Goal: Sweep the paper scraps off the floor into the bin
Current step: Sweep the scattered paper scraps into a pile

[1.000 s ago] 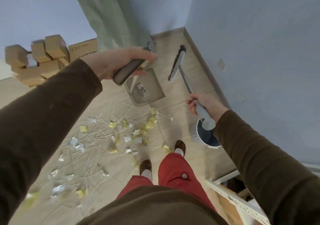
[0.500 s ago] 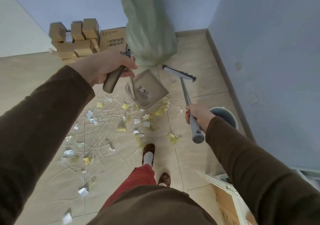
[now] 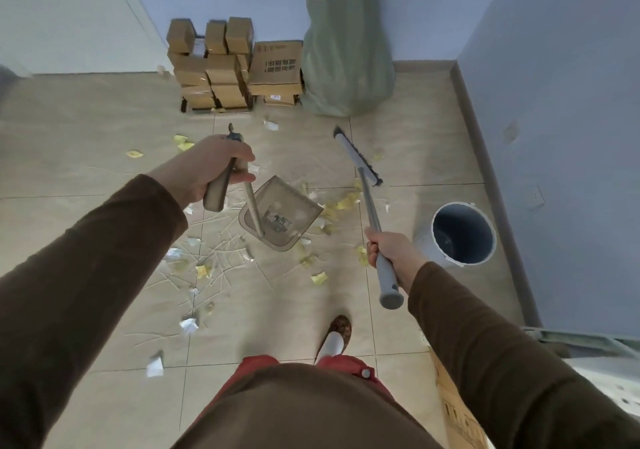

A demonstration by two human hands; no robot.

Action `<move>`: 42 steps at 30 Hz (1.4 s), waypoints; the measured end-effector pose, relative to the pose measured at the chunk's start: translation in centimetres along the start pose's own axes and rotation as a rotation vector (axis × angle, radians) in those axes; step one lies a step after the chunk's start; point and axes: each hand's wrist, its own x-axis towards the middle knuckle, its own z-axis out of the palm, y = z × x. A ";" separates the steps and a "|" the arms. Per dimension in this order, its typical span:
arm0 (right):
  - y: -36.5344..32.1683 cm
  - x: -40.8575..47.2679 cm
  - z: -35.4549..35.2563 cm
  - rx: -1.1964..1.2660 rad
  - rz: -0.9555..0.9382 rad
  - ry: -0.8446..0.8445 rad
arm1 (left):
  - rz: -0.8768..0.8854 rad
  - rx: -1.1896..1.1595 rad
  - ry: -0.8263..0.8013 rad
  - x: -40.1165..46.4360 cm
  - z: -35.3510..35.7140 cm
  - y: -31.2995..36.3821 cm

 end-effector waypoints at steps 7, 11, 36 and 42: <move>6.7 -3.3 4.9 -0.030 0.084 -0.029 | 0.032 0.071 -0.010 -5.8 -8.9 -6.4; 11.4 -5.7 9.6 -0.126 0.136 0.005 | 0.039 0.028 -0.033 -10.1 -15.9 -11.1; 24.8 -11.1 35.1 -0.525 0.073 -0.229 | -0.206 -0.129 0.427 -27.4 -44.1 -28.6; 27.7 -11.4 44.0 -0.527 0.043 -0.222 | -0.249 -0.112 0.402 -27.6 -53.6 -32.5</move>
